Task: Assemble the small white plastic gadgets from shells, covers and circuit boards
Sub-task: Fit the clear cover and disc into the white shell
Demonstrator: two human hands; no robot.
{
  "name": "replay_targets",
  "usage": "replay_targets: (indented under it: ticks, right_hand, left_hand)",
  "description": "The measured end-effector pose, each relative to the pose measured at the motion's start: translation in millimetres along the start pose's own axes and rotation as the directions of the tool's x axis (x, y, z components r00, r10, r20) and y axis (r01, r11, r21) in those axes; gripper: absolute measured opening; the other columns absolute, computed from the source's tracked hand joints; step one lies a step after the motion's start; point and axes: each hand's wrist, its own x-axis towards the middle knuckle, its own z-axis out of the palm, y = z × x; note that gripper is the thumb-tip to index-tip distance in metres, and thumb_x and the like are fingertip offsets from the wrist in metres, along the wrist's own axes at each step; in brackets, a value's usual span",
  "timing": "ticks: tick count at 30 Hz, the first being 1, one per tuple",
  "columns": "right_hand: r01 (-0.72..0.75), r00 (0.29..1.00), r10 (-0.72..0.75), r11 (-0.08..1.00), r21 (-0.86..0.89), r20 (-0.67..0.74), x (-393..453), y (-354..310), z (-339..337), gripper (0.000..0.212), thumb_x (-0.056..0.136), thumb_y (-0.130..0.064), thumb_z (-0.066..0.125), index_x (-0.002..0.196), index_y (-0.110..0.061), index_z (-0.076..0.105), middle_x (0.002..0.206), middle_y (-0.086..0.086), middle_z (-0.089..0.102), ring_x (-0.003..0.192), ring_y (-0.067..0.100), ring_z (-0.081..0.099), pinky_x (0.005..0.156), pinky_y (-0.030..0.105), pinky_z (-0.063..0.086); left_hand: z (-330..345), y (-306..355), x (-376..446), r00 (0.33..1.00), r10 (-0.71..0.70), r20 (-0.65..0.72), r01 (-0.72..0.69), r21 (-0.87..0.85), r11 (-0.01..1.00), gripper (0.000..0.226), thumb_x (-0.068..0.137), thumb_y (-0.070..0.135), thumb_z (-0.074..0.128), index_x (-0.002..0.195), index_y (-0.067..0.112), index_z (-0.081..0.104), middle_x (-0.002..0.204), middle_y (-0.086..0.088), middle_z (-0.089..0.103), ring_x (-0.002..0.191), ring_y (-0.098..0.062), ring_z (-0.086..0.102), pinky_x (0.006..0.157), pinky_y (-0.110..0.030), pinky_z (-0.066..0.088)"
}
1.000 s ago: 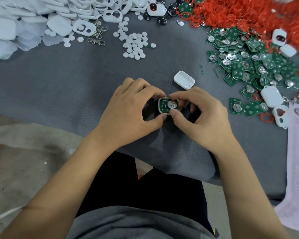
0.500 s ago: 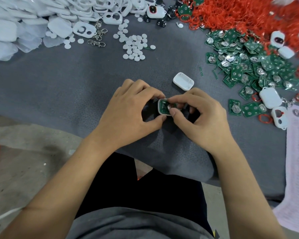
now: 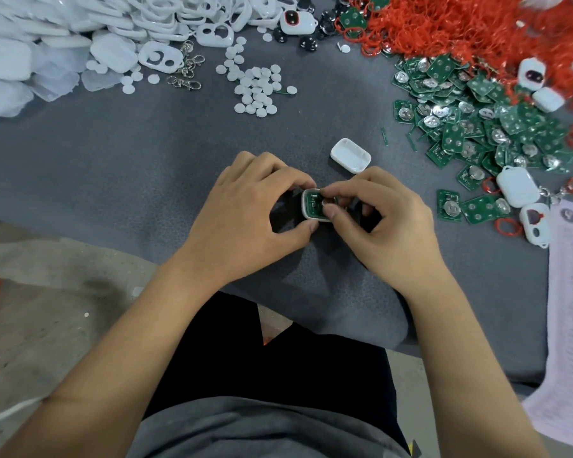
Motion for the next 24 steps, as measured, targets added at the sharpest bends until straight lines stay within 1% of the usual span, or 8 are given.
replay_targets:
  ticks: [7, 9, 14, 20, 24]
  right_hand:
    - [0.007, 1.0, -0.007, 1.0, -0.001, -0.004, -0.5, -0.3, 0.2, 0.02, 0.089, -0.022, 0.078, 0.104, -0.034, 0.077, 0.093, -0.013, 0.062, 0.078, 0.006, 0.06, 0.069, 0.024, 0.047]
    - [0.008, 1.0, -0.008, 1.0, -0.011, -0.007, -0.6, -0.4, 0.3, 0.019, 0.089, -0.023, 0.078, 0.104, -0.034, 0.077, 0.093, -0.013, 0.062, 0.078, 0.005, 0.06, 0.068, 0.024, 0.047]
    - [0.006, 1.0, -0.006, 1.0, -0.018, -0.012, -0.1, -0.9, 1.5, 0.015, 0.09, -0.026, 0.078, 0.103, -0.034, 0.078, 0.091, -0.011, 0.063, 0.078, 0.006, 0.06, 0.068, 0.03, 0.051]
    - [0.011, 1.0, -0.011, 1.0, 0.016, -0.014, -0.1, 0.0, 3.1, 0.014, 0.089, -0.022, 0.08, 0.102, -0.028, 0.079, 0.091, -0.009, 0.064, 0.078, 0.011, 0.063, 0.068, 0.04, 0.054]
    - [0.016, 1.0, -0.015, 0.999, 0.043, -0.023, 0.2, 2.1, 3.4, 0.013, 0.089, -0.021, 0.079, 0.101, -0.027, 0.079, 0.092, -0.009, 0.063, 0.078, 0.013, 0.064, 0.068, 0.041, 0.054]
  left_hand:
    - [1.8, -1.6, 0.4, 1.0, 0.008, -0.01, -0.008, 0.005, 1.0, 0.045, 0.084, 0.054, 0.069, 0.123, 0.029, 0.068, 0.109, 0.009, 0.057, 0.105, -0.018, 0.048, 0.093, -0.044, 0.046]
    - [2.1, -2.4, 0.4, 1.0, 0.009, -0.015, -0.009, 0.01, 1.0, 0.046, 0.084, 0.054, 0.069, 0.123, 0.029, 0.068, 0.109, 0.008, 0.057, 0.105, -0.018, 0.049, 0.092, -0.044, 0.046]
    - [2.6, -2.2, 0.3, 1.0, 0.009, -0.02, -0.009, 0.008, 1.0, 0.044, 0.084, 0.054, 0.07, 0.121, 0.03, 0.068, 0.108, 0.009, 0.057, 0.105, -0.017, 0.048, 0.092, -0.044, 0.046]
    - [1.3, -0.6, 0.2, 1.0, 0.001, -0.015, -0.001, 0.006, 1.0, 0.044, 0.083, 0.055, 0.068, 0.12, 0.03, 0.068, 0.108, 0.009, 0.057, 0.106, -0.017, 0.049, 0.093, -0.043, 0.046]
    - [0.2, -0.1, 0.3, 1.0, -0.001, -0.013, 0.001, 0.008, 1.0, 0.044, 0.084, 0.055, 0.068, 0.12, 0.029, 0.068, 0.108, 0.008, 0.057, 0.105, -0.018, 0.049, 0.093, -0.043, 0.045]
